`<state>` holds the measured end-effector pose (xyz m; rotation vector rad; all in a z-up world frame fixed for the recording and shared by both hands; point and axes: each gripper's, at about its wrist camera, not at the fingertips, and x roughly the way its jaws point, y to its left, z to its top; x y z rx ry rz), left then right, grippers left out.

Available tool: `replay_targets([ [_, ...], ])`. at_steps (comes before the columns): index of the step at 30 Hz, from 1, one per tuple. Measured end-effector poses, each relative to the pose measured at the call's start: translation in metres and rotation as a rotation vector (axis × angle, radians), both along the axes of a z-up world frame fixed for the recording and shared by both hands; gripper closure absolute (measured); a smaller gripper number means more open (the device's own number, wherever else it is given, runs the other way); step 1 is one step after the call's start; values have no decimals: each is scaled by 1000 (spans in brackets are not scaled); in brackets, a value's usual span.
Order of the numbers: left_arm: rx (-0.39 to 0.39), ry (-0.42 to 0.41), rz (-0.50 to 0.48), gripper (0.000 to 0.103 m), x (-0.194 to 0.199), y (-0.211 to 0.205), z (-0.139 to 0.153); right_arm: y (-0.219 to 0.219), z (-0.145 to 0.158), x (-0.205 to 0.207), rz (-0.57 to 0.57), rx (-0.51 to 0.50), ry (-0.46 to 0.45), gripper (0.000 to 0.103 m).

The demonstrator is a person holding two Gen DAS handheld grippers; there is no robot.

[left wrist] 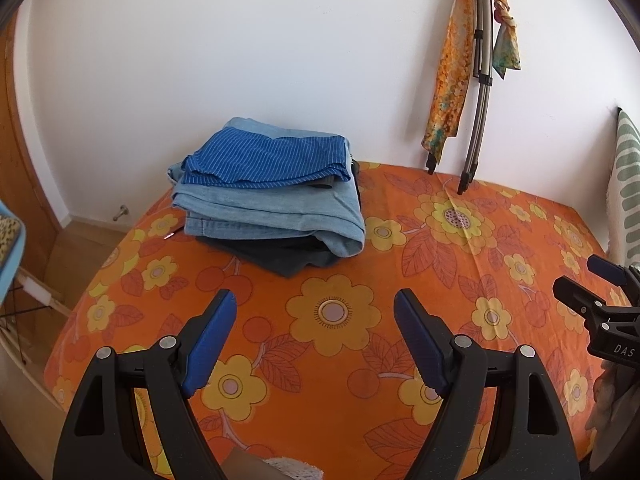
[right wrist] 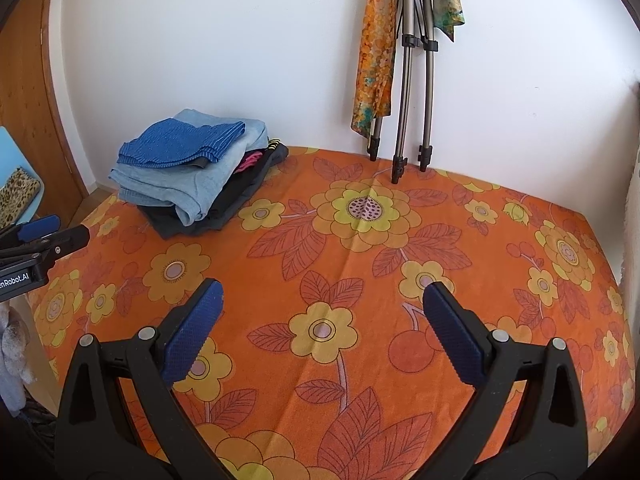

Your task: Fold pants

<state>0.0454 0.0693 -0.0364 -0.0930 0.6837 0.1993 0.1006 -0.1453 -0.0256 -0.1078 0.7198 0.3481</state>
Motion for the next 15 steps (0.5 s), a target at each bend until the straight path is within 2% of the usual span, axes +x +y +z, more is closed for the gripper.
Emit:
replay_targets([
  [15, 0, -7, 5, 22, -1, -1, 2, 0, 0, 0, -2, 3, 5, 1],
])
